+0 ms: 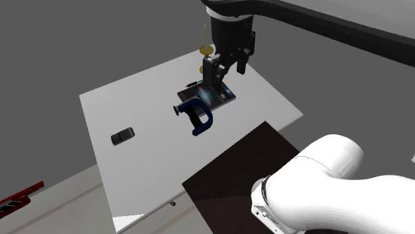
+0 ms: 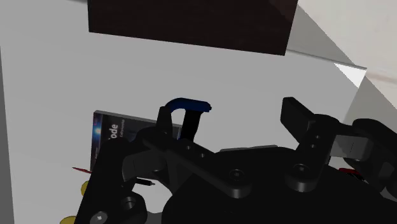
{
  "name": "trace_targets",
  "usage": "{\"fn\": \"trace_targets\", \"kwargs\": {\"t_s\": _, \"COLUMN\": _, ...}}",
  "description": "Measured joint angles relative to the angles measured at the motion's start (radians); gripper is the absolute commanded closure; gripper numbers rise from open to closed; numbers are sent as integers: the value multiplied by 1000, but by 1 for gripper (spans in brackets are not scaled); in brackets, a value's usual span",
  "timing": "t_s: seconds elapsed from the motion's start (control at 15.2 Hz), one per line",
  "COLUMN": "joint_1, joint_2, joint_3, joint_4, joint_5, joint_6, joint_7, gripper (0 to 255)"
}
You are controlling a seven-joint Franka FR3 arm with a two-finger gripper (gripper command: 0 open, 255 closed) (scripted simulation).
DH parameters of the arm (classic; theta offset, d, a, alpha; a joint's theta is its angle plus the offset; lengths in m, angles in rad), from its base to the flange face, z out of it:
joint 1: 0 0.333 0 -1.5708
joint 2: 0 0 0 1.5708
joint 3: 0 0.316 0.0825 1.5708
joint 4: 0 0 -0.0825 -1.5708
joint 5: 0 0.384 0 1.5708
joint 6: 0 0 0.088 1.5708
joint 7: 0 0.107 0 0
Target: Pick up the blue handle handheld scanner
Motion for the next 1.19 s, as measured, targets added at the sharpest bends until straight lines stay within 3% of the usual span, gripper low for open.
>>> {"fn": "trace_targets", "kwargs": {"t_s": 0.33, "joint_1": -4, "joint_2": 16, "joint_3": 15, "joint_4": -79, "joint_5": 4, "joint_6": 112, "joint_7": 23, "gripper": 0}}
{"fn": "trace_targets", "kwargs": {"t_s": 0.66, "joint_1": -10, "joint_2": 83, "joint_3": 48, "joint_4": -199, "joint_5": 12, "joint_6": 327, "joint_7": 69, "gripper": 0}}
{"fn": "trace_targets", "kwargs": {"t_s": 1.19, "joint_1": -40, "joint_2": 290, "joint_3": 95, "joint_4": -310, "joint_5": -6, "joint_6": 692, "joint_7": 144, "gripper": 0}}
